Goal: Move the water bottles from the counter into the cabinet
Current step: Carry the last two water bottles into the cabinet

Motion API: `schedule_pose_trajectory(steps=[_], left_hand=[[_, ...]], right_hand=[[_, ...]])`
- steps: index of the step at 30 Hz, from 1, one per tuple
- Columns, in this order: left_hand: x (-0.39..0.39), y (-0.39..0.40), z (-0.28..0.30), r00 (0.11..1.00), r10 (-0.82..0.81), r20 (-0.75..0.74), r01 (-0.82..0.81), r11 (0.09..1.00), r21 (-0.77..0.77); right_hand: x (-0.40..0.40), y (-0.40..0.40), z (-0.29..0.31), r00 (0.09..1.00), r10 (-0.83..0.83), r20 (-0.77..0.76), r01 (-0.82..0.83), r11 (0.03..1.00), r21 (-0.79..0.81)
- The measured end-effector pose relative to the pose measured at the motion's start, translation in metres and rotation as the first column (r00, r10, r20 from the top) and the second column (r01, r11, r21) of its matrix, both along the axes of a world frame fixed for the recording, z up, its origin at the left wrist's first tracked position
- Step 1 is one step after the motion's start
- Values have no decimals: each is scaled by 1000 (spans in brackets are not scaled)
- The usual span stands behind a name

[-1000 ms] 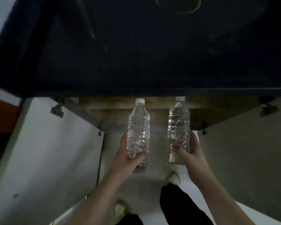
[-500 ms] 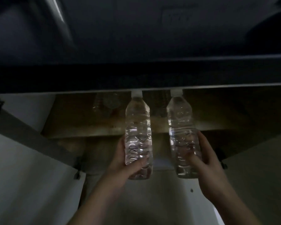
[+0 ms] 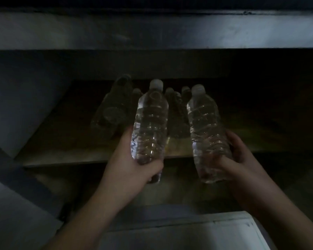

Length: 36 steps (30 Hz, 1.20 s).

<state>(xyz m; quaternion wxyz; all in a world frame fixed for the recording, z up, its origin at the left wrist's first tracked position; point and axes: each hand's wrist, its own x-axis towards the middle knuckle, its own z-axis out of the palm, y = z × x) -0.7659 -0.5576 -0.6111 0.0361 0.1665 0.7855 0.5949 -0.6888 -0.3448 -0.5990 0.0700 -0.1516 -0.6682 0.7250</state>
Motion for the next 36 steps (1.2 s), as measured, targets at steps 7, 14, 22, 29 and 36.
schedule_pose_trajectory(steps=[7, 14, 22, 29, 36], left_hand=[[-15, 15, 23, 915, 206, -347, -329, 879, -346], [-19, 27, 18, 740, 280, -612, -545, 783, -300], [-33, 38, 8, 694, 237, -680, -609, 697, -379], [-57, 58, 1, 649, 169, -741, -659, 612, -437], [-72, 64, -10, 617, 103, -780, -668, 593, -450]], right_hand=[[-31, -2, 8, 979, -117, -170, 204, 669, 715], [-60, 0, -11, 926, -243, -288, 377, 580, 722], [-91, -4, 0, 900, -264, -347, 436, 507, 744], [-114, -14, -6, 921, -266, -285, 386, 517, 764], [-123, -7, -11, 926, -253, -281, 370, 457, 809]])
